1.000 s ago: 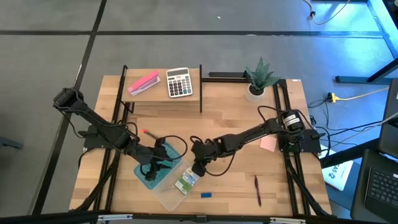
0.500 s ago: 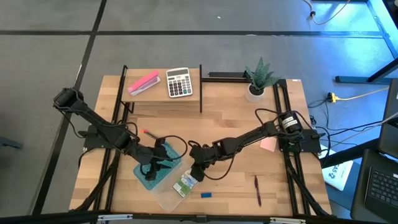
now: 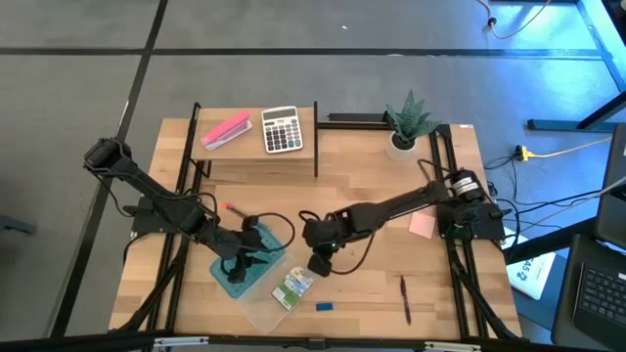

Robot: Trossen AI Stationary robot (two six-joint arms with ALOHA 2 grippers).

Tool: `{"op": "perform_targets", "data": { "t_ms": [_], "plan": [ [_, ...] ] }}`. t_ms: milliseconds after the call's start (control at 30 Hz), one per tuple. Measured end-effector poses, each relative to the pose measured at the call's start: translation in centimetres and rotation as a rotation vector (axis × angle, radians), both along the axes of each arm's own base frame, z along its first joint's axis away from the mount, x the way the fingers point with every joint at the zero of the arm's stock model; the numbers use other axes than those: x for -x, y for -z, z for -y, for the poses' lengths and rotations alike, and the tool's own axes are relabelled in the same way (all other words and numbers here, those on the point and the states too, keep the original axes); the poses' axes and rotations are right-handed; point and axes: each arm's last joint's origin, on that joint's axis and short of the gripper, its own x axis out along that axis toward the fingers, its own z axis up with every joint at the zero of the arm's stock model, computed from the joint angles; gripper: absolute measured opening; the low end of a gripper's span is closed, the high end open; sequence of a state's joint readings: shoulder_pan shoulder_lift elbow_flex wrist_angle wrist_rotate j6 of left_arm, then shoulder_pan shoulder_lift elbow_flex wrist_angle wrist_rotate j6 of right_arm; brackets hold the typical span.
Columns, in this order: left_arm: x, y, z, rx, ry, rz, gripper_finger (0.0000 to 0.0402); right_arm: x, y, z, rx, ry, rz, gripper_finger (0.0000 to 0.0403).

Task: Pack school essentials
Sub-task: Move the blue supply box to the center of the table

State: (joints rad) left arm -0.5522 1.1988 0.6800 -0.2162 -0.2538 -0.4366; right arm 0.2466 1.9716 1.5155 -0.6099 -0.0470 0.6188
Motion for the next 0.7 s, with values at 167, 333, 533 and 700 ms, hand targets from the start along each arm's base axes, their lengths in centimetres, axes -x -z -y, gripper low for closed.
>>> {"op": "perform_targets", "data": {
  "t_ms": [167, 333, 533, 700],
  "plan": [
    [0.0, 0.0, 0.0, 0.041, -0.043, -0.013, 0.0135, 1.9, -4.2, 0.6, 0.009, -0.017, 0.012, 0.0032],
    [-0.1, 0.1, -0.3, 0.070, -0.086, -0.024, 0.0135, 5.1, -8.2, 2.0, 0.050, -0.010, 0.008, 0.0032],
    [-0.3, -0.1, -1.0, 0.073, -0.119, -0.024, 0.0135, 9.6, -11.8, 3.2, 0.034, -0.033, -0.014, 0.0032],
    [0.2, -1.2, -2.1, 0.080, -0.170, -0.086, 0.0135, 13.9, -14.4, 3.9, -0.016, 0.108, -0.085, 0.0032]
  ]
}}
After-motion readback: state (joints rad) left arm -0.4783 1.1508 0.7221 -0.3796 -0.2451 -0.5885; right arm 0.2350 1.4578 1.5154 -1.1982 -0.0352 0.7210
